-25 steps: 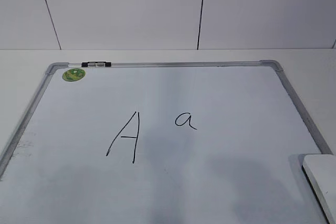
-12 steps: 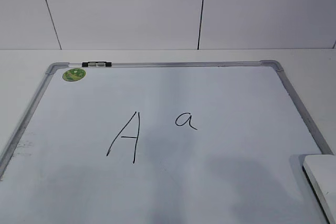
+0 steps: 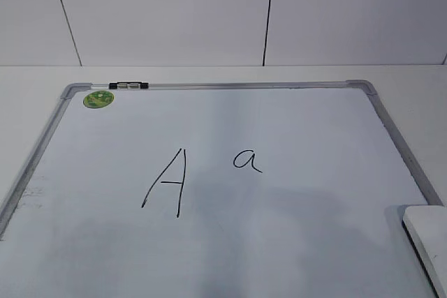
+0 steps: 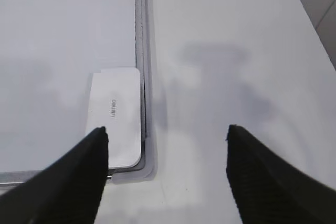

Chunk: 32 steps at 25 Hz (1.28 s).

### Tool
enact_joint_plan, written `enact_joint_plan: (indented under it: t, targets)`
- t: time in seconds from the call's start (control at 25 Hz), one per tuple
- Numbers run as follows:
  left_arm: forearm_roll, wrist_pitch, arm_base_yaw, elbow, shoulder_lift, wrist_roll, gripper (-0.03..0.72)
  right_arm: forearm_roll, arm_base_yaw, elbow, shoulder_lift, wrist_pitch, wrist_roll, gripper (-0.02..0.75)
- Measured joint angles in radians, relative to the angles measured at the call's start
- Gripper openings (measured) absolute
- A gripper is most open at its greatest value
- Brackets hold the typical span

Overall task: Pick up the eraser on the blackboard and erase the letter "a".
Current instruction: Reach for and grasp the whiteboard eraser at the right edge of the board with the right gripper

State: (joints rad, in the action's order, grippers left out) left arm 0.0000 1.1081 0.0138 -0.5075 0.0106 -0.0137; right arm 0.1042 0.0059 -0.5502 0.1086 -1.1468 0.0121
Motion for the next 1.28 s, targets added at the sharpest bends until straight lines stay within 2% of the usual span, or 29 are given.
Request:
enact_joint_plan:
  t: [0.28,0.56,0.8,1.28]
  targets:
    - [0.0,0.0,0.0,0.0,0.0,0.0,0.235,-0.001,0.044,-0.079,0.18,0.003,-0.022,0.56]
    - [0.0,0.0,0.0,0.0,0.0,0.0,0.235,-0.039,0.047,-0.126,0.287,0.005,-0.024,0.566]
    - [0.0,0.0,0.0,0.0,0.0,0.0,0.235,-0.072,0.047,-0.14,0.339,0.0,-0.02,0.666]
    - [0.0,0.0,0.0,0.0,0.0,0.0,0.235,-0.157,0.047,-0.148,0.527,-0.06,0.007,0.675]
